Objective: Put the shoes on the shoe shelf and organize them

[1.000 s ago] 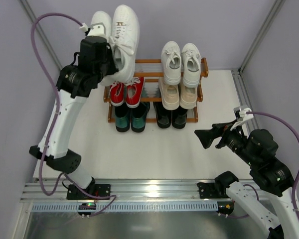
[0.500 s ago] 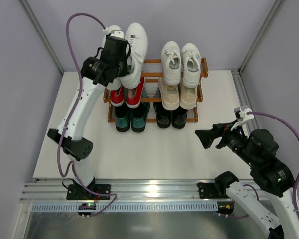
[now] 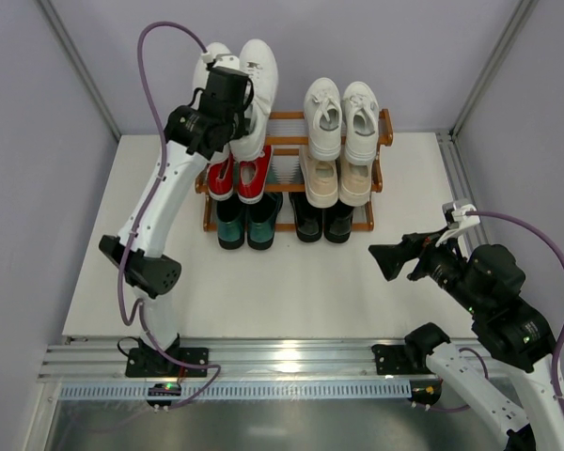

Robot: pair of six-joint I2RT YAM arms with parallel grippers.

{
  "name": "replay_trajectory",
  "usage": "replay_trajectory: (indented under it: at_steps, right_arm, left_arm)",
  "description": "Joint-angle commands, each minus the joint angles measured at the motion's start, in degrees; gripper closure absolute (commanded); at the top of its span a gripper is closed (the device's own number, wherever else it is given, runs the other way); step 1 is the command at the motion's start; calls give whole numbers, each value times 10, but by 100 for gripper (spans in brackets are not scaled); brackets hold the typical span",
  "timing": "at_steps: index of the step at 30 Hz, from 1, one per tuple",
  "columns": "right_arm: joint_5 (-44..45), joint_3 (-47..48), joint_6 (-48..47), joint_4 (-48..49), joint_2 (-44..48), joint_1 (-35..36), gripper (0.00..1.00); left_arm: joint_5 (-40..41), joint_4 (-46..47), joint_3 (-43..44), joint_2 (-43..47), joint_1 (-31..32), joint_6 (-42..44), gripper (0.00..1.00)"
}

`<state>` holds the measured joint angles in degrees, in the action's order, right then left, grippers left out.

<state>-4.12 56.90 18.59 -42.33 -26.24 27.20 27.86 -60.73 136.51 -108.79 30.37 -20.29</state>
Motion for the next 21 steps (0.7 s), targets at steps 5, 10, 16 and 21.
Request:
replay_trajectory:
  at_steps: [5,10,16,21]
  right_arm:
    - [8,7,0,2,10,0,0]
    - [9,8,-1,2,10,0,0]
    - [10,8,-3,2,10,0,0]
    - [10,8,-3,2,9,0,0]
  left_arm:
    - [51,184,53,21,0,3,100]
    - [54,185,41,28,0,-4,74]
    - [63,202,22,45,0,-3,36]
    - [63,216,24,49,0,4,27]
